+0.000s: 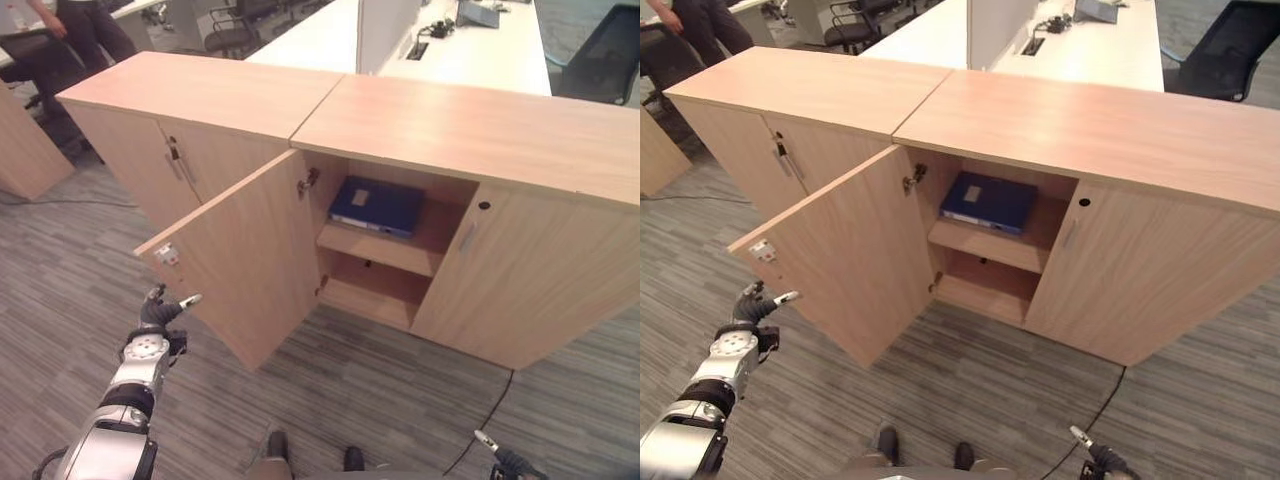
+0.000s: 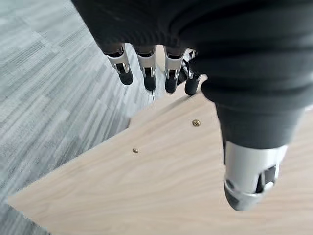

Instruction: Put the empty folder in the office cabinet

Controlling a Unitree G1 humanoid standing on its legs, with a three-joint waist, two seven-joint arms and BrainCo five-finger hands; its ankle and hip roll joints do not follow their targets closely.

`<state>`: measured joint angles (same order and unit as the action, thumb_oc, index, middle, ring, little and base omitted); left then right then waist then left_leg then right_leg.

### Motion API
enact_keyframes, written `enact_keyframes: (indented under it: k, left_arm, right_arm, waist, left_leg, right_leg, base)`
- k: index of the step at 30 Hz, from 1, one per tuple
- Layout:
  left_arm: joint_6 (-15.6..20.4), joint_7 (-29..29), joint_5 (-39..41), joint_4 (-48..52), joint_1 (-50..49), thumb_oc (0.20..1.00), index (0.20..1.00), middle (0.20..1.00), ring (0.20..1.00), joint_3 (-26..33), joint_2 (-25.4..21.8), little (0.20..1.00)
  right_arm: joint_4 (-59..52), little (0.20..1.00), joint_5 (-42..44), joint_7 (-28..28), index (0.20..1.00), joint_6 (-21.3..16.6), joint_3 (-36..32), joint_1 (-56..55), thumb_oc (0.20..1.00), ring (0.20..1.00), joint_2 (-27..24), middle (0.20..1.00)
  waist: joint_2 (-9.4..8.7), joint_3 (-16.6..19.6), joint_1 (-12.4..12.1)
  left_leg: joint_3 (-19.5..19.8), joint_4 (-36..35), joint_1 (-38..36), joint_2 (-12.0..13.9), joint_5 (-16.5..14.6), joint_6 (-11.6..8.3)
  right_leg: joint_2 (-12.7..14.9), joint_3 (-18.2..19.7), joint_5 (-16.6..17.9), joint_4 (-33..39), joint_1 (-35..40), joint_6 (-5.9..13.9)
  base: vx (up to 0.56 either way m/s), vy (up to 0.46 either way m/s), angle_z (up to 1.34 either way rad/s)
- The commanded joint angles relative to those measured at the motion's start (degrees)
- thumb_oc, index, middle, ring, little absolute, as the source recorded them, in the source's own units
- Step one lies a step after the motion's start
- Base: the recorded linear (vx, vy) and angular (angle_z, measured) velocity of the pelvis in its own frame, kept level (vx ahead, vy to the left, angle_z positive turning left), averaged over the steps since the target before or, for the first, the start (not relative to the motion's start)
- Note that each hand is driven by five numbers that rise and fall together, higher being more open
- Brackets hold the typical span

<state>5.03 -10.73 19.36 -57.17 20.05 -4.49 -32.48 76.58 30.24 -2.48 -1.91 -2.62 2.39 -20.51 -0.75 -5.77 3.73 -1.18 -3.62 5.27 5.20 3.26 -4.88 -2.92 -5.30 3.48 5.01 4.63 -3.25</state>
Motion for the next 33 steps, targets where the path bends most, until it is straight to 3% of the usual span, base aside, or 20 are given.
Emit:
enact_keyframes:
  k: [1,5,16,26,33]
  left_arm:
    - [2.9,-0.4,0.3,0.8,2.6,1.0,1.0,1.0,1.0,1.4,-3.0,1.0]
    - [2.9,0.0,0.2,0.8,-0.2,1.0,1.0,1.0,1.0,3.3,-3.1,1.0]
    - [2.8,0.3,0.1,1.5,-1.7,1.0,1.0,1.0,1.0,4.0,-2.4,1.0]
    - [3.2,1.1,1.3,2.1,5.5,1.0,1.0,1.0,1.0,-3.4,2.7,1.0]
    - [3.3,2.8,0.1,4.0,12.6,1.0,1.0,1.0,1.0,-11.6,7.3,1.0]
  right_arm:
    - [0.5,1.0,-0.8,0.1,1.0,-0.7,-0.9,-2.7,1.0,1.0,-0.5,1.0]
    - [1.3,1.0,-1.7,0.9,1.0,0.0,-1.0,-4.0,1.0,1.0,0.4,1.0]
    - [0.4,1.0,-2.1,1.5,1.0,0.0,0.2,-4.0,1.0,1.0,2.0,1.0]
    - [0.3,1.0,-2.2,0.8,1.0,-0.1,1.7,-3.1,1.0,1.0,2.5,1.0]
    - [1.9,1.0,-2.2,0.4,1.0,0.5,1.9,-3.0,1.0,1.0,2.5,1.0]
  waist:
    - [1.27,2.0,0.1]
    - [2.14,3.3,-0.1]
    - [1.3,3.7,-0.6]
    - [0.59,4.1,0.8]
    - [0.41,4.3,2.5]
  left_leg:
    - [-0.7,1.1,-4.3,-1.8,-0.3,1.83]
    - [-1.2,-1.4,-7.8,-2.6,-1.2,2.29]
    - [-1.4,-1.4,-9.1,-4.0,-3.4,3.34]
    - [-2.0,-1.4,-9.9,-4.1,-4.4,3.64]
    - [-3.3,-1.4,-10.8,-3.9,-5.1,3.75]
  right_leg:
    - [4.9,0.2,-6.2,-2.8,-0.1,7.31]
    - [5.9,0.2,-6.4,-2.1,1.3,8.0]
    - [7.2,0.4,-5.5,-0.5,2.3,9.46]
    - [7.5,0.9,-4.9,-0.1,2.3,10.05]
    - [7.6,1.6,-4.6,0.0,2.2,10.47]
  base:
    - [0.17,0.16,-0.11]
    - [0.13,0.124,0.06]
    - [0.04,0.049,0.0]
    - [0.0,0.001,-0.02]
    - [0.01,0.001,-0.05]
